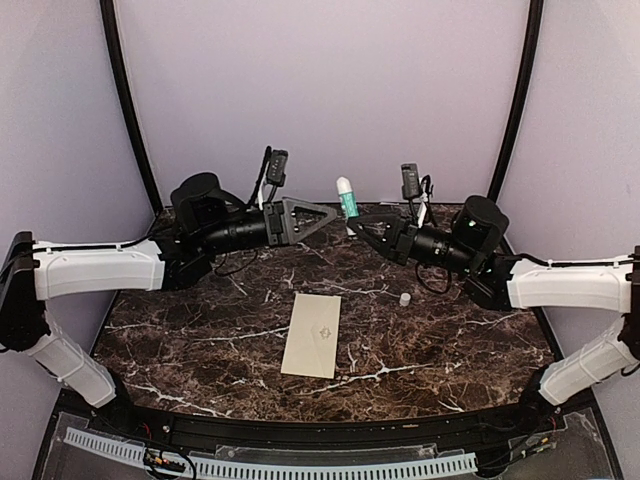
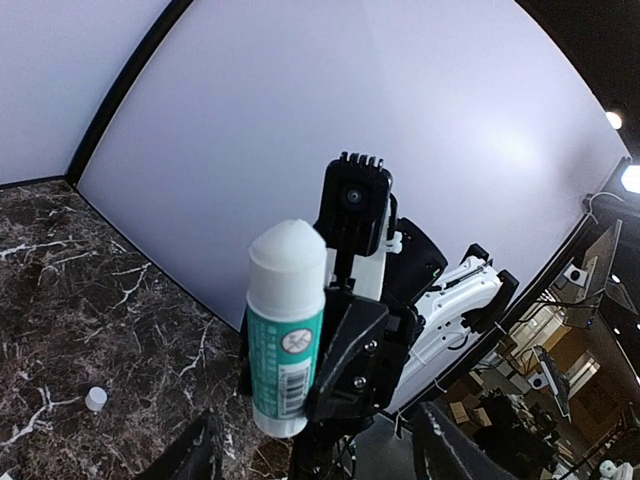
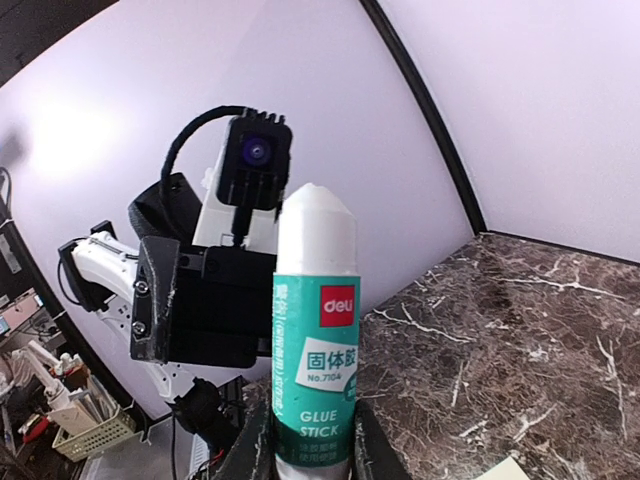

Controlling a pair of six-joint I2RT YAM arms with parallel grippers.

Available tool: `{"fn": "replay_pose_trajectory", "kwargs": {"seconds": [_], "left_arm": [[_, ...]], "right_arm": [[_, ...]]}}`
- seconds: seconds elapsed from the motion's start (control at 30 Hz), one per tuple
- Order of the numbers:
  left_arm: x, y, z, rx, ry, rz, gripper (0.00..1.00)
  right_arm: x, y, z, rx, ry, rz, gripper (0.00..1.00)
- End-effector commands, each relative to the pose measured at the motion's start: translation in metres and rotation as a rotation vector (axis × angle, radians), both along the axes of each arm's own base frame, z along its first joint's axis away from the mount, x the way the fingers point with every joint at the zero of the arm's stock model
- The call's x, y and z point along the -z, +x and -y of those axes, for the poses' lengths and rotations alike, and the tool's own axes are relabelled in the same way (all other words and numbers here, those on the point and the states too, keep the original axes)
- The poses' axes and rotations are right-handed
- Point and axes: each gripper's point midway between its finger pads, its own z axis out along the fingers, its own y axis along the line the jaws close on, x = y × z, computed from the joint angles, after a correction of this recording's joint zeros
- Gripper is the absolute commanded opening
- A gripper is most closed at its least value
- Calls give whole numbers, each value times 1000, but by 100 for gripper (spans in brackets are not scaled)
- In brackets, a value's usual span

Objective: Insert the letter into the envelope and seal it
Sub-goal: Screw the solid glue.

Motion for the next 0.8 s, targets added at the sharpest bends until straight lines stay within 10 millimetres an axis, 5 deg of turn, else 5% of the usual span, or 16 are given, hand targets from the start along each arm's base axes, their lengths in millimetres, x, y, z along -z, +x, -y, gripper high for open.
{"fn": "replay_pose_trajectory", "kwargs": {"seconds": [0.0, 0.3, 0.77], "left_arm": [[-32, -15, 10, 61, -76, 90, 63], [-33, -11, 18, 32, -79, 92, 62], [-39, -9, 18, 19, -96, 103, 40]], "right_arm": [[-39, -27, -7, -110, 110, 117, 14], [-39, -36, -11, -140, 107, 129, 13], [-33, -34, -15, -142, 88, 118, 11]]}}
